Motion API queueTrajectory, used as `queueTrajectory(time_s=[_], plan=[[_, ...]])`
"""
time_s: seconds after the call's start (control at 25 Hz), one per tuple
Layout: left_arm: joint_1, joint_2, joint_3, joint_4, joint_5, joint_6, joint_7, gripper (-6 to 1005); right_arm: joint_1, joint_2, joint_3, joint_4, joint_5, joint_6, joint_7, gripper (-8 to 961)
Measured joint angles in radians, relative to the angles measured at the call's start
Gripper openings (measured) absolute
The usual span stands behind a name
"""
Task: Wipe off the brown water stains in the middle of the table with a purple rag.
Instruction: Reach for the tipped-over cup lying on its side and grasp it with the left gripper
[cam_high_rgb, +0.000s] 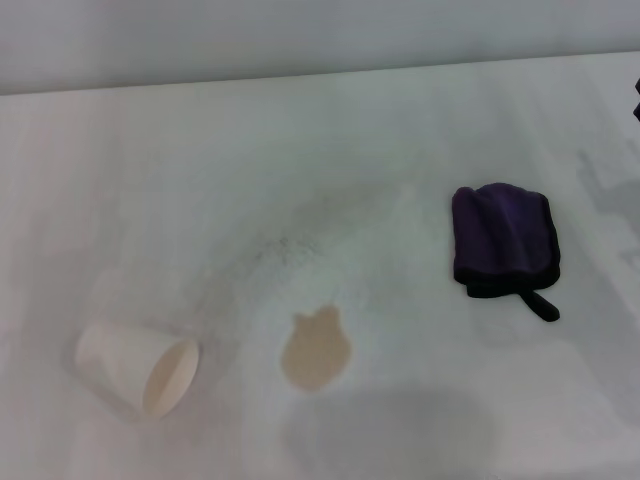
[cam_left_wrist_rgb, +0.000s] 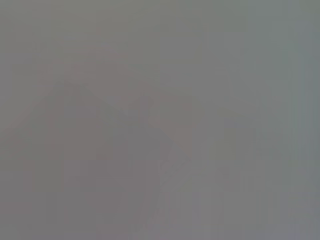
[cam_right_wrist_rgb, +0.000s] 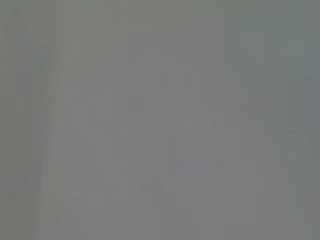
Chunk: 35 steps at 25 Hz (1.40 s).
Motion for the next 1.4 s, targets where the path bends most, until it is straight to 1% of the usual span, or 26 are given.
queueTrajectory(time_s=[0.92, 1.08, 1.4], plan=[[0.002, -0.003, 0.01, 0.019, 0.008, -0.008, 0.0, 892, -0.001, 0.0, -0.003, -0.009, -0.001, 0.004, 0.001, 740], [0.022, -0.003, 0.012, 0.031, 0.012, -0.005, 0.0, 892, 0.003, 0.0, -0.002, -0.011, -0.001, 0.003, -0.001, 740], [0.03, -0.003, 0.012, 0.039, 0.013, -0.008, 0.0, 891, -0.002, -0.001, -0.001, -0.013, -0.001, 0.011, -0.003, 739]])
